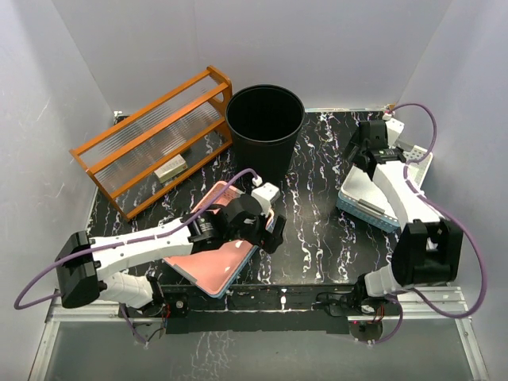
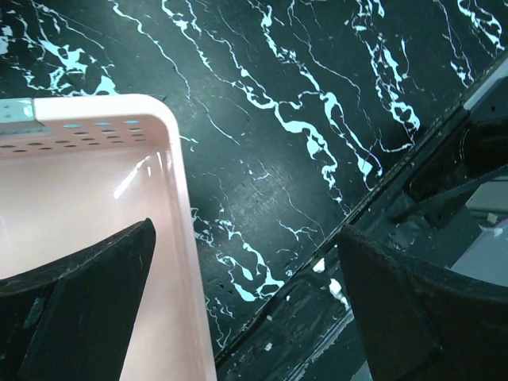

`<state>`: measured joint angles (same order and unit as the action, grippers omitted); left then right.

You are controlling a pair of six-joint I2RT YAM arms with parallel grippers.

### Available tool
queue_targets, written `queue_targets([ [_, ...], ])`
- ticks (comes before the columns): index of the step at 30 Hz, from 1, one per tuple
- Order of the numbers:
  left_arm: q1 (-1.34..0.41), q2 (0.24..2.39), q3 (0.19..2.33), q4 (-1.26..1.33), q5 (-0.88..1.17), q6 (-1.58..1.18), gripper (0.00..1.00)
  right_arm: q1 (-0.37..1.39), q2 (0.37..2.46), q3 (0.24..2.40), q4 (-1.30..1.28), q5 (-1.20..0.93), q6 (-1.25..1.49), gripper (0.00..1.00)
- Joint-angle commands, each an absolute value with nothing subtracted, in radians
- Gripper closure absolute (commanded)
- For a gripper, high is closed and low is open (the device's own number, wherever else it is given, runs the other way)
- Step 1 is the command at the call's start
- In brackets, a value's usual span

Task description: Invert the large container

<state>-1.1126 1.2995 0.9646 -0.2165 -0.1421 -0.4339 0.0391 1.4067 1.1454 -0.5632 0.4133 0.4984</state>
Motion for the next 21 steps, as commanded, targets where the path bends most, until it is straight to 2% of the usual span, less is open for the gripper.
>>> queue_targets([
  [1,-1.14,1.281,1.0,-0.174,-0.178,-0.402,0.02,0.018,1.503,1.246,-0.536,0.39,0.512,0.18],
  [3,-1.142,1.255,0.968,-0.139,-0.173,-0.384,0.01,0.008,1.553,1.255,-0.529,0.387,0.512,0.34],
  [6,-1.141,1.21,0.907,-0.087,-0.149,-0.344,0.01,0.008,1.614,1.271,-0.536,0.373,0.514,0.45],
  [8,-1.141,1.183,0.879,-0.085,-0.139,-0.338,0.01,0.008,1.625,1.269,-0.525,0.348,0.51,0.57],
  [12,-1.141,1.176,0.874,-0.121,-0.123,-0.342,0.03,0.007,1.602,1.274,-0.526,0.326,0.513,1.0],
  [15,-1.141,1.184,0.882,-0.144,-0.134,-0.376,0.04,0.008,1.548,1.297,-0.54,0.323,0.515,1.0],
  [21,-1.14,1.132,0.879,-0.157,-0.194,-0.422,0.01,0.008,1.423,1.378,-0.549,0.237,0.494,1.0],
])
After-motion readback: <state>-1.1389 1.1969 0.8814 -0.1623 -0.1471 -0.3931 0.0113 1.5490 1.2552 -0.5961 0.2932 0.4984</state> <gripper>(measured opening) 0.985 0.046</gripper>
